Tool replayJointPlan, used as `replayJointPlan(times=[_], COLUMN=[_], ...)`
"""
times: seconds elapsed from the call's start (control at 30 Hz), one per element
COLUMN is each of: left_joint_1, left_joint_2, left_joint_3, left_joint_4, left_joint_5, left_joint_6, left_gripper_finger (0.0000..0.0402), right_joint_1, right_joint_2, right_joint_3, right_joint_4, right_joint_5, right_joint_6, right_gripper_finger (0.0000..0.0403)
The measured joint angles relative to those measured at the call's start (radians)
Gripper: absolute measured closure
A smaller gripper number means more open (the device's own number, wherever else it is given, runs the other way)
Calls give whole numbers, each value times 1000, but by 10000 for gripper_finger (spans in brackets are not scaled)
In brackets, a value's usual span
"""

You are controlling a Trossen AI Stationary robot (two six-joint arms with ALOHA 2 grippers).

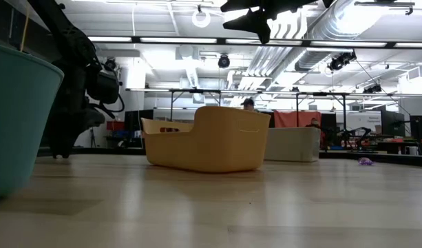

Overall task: Sort Halloween decoration
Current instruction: Put the white bone toy into the yellow bin

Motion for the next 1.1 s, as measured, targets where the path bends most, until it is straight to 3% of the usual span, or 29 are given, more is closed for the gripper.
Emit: replayJointPlan(times=[0.43, 0.9, 1.1], left_joint_1=[0, -1, -1], left_joint_2=[1, 1, 0], left_joint_3=[8, 218, 225], left_joint_4=[-11, -87, -89], left_joint_5=[21, 29, 25], left_joint_6=[0, 28, 30], left_gripper_finger=[327, 338, 339], right_joint_1=[0, 0, 0], right_joint_2=[0, 0, 0], right_joint_3=[0, 0, 0], right_joint_4=[0, 0, -8], right_joint_5=[0, 0, 0], right_joint_6=[3, 3, 3], right_gripper_finger=[213, 213, 213])
